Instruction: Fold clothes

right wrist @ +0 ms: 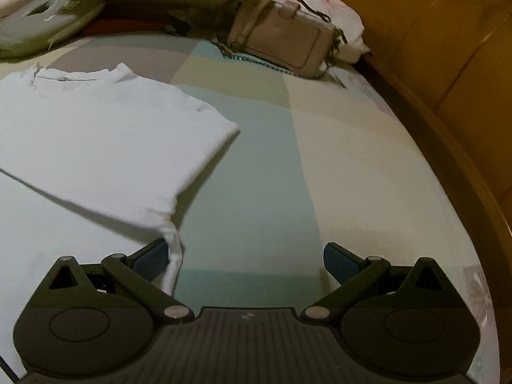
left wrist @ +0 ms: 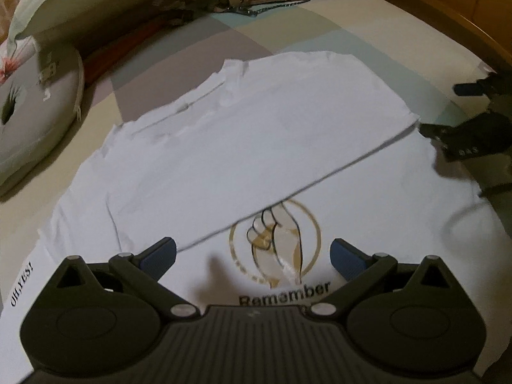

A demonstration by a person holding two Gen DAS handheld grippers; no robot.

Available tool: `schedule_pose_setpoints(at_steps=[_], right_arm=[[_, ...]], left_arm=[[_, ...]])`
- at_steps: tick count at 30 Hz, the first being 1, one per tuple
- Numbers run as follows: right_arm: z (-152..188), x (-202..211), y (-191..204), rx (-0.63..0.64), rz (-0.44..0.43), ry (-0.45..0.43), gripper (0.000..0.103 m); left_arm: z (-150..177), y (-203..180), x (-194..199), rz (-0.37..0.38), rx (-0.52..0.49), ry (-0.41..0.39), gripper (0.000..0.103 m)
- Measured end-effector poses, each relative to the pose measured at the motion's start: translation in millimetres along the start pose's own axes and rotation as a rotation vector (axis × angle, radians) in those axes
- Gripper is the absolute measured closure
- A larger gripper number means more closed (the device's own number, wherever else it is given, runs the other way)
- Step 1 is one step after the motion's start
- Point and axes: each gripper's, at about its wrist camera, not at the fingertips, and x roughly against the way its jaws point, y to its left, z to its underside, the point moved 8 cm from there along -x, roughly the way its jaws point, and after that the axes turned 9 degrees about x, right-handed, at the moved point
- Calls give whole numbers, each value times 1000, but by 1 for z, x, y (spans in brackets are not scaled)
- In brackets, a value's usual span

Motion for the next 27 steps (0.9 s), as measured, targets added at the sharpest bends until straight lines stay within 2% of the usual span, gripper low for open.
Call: schedule_pose_setpoints(at_steps=[2, 4, 7, 10, 11, 13, 15, 18, 21, 25, 27], right_arm=[[-7, 11, 1, 5, -5, -20, 0], [-23, 24, 9, 10, -79, -106, 0], [-47, 29, 33, 14, -289, -230, 0], [-60, 17, 54, -16, -466, -245, 0], [-57, 10, 59, -23, -500, -221, 0], [-45, -9, 64, -30, -516, -132, 0], [-35, -12, 55, -24, -488, -115, 0], [-30, -5, 39, -57, -468, -45, 0], [-38, 9, 36, -10, -460, -50, 0], [-53, 23, 52, 67, -490, -63, 0], [-54, 27, 66, 102, -511, -49, 0]], left_arm=[[-4, 1, -2, -17, -1, -4, 1], [-7, 5, -4, -44, 4, -6, 1], [-8, 16, -6, -96, 44, 0, 1], [-3, 31, -7, -124, 121, 18, 1], [1, 36, -7, -127, 146, 23, 1], [7, 44, -6, -138, 189, 32, 1], [14, 51, -5, -150, 224, 33, 1], [22, 58, -5, -164, 264, 19, 1], [26, 62, -3, -166, 325, -15, 1], [27, 62, -8, -115, 392, -61, 1], [37, 66, -15, -104, 428, -55, 1]])
